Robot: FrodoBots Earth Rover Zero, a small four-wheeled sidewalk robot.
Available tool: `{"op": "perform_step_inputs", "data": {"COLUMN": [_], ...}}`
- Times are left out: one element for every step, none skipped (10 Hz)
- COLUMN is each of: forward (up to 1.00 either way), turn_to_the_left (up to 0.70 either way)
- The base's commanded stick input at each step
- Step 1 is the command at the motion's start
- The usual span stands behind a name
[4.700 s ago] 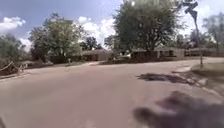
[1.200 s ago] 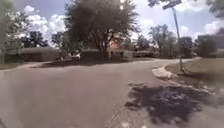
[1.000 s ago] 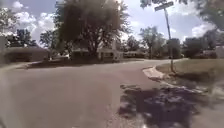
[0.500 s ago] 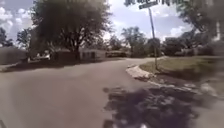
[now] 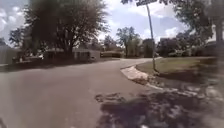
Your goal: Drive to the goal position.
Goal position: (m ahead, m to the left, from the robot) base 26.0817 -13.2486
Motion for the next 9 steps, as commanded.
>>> {"op": "perform_step_inputs", "data": {"forward": [0.7, 0.7, 0.7, 0.7, 0.7, 0.7, 0.7, 0.7, 0.7], "turn_to_the_left": [0.0, 0.0, 0.0, 0.0, 0.0, 0.0, 0.0, 0.0, 0.0]}}
